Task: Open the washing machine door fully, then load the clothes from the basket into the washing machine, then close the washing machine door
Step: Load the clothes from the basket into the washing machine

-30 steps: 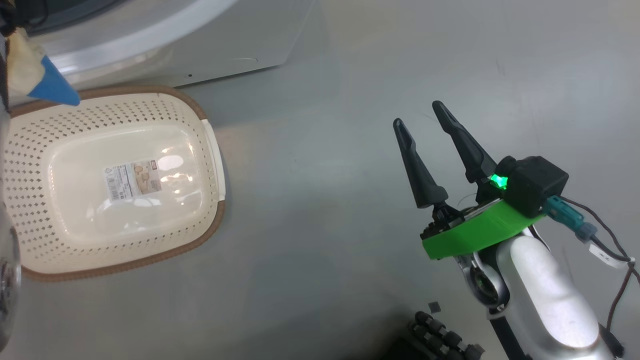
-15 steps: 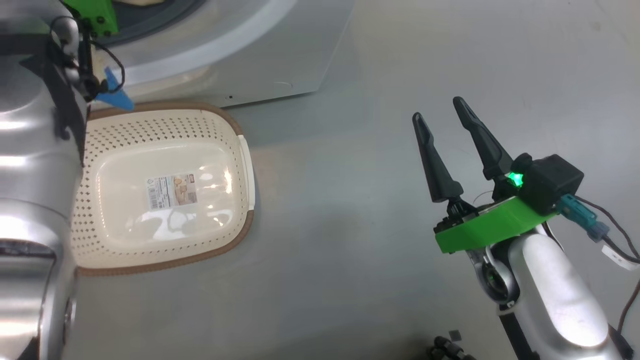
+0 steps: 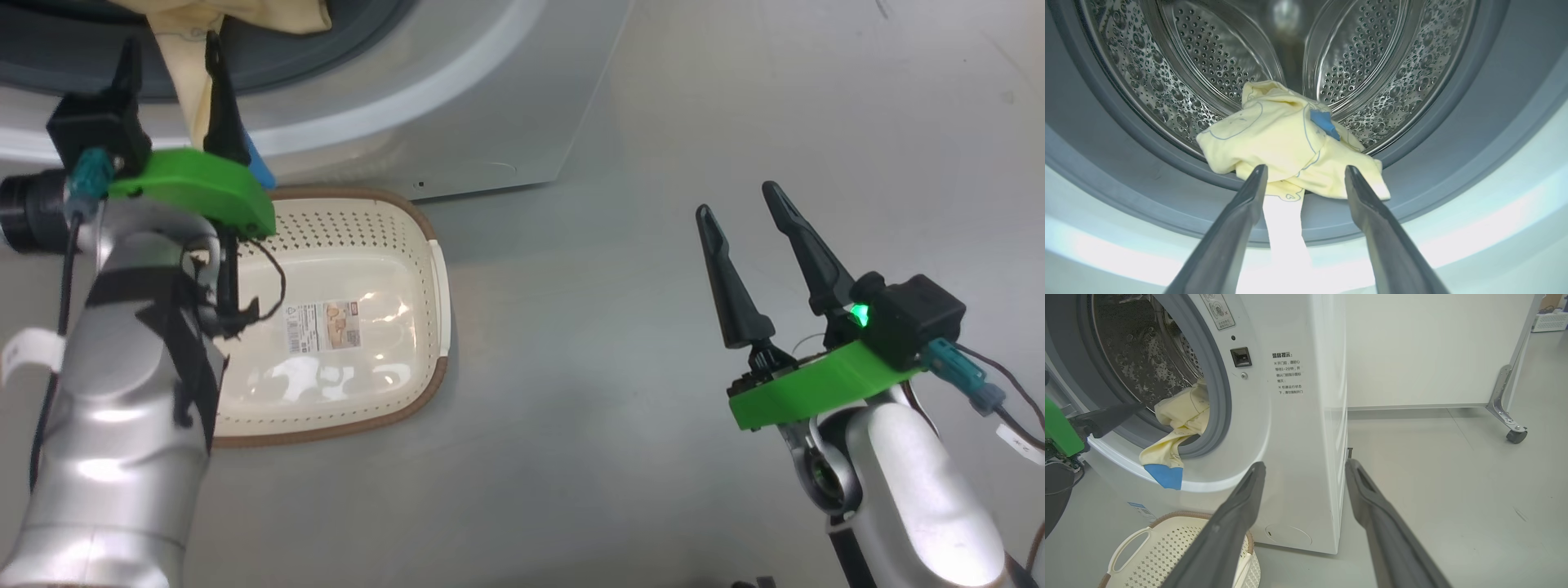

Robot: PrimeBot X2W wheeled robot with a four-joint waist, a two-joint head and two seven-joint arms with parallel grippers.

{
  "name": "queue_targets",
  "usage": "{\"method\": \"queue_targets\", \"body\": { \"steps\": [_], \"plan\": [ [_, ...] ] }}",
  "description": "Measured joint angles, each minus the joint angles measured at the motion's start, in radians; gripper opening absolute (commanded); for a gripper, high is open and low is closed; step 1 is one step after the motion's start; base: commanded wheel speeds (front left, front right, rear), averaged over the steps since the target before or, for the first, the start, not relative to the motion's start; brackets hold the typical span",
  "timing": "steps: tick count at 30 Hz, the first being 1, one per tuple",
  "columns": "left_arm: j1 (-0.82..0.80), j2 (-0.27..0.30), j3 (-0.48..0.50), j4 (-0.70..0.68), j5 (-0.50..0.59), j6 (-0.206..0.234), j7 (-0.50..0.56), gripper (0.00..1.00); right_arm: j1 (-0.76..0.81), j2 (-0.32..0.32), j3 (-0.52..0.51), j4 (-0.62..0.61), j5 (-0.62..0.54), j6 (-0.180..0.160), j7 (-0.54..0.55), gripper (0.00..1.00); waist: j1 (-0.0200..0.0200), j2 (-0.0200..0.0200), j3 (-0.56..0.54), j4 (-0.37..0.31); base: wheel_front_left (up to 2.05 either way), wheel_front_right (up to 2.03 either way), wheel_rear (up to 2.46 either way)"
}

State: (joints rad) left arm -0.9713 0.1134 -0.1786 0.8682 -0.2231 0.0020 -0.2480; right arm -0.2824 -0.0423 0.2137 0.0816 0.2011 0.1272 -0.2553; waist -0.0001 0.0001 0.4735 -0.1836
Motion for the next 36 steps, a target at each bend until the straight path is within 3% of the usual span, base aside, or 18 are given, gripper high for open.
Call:
{"method": "queue_targets", "body": {
  "steps": [7, 13, 25, 36],
  "plan": [
    [0.366, 0.009, 0.027, -0.449, 0.018, 0.030, -0.007, 1.00, 0.023, 0.000, -0.009, 0.000, 0.000, 0.000, 0.000, 1.00, 0.0000, 0.0000, -0.033, 0.006, 0.00, 0.00, 0.00],
    [0.635, -0.006, 0.084, -0.707, 0.030, 0.029, -0.007, 1.00, 0.034, 0.000, -0.014, -0.002, -0.004, 0.000, 0.000, 1.00, 0.0000, 0.0000, -0.050, 0.003, 0.00, 0.00, 0.00],
    [0.860, -0.054, 0.191, -0.842, 0.056, -0.056, -0.007, 1.00, 0.069, 0.000, -0.027, 0.000, -0.027, 0.000, 0.000, 1.00, 0.0000, 0.0000, -0.084, 0.007, 0.00, 0.00, 0.00],
    [0.959, -0.065, 0.243, -0.873, 0.050, -0.045, -0.007, 1.00, 0.095, 0.000, -0.045, -0.007, -0.027, 0.000, 0.000, 1.00, 0.0000, 0.0000, -0.109, -0.001, 0.00, 0.00, 0.00]
  ]
}}
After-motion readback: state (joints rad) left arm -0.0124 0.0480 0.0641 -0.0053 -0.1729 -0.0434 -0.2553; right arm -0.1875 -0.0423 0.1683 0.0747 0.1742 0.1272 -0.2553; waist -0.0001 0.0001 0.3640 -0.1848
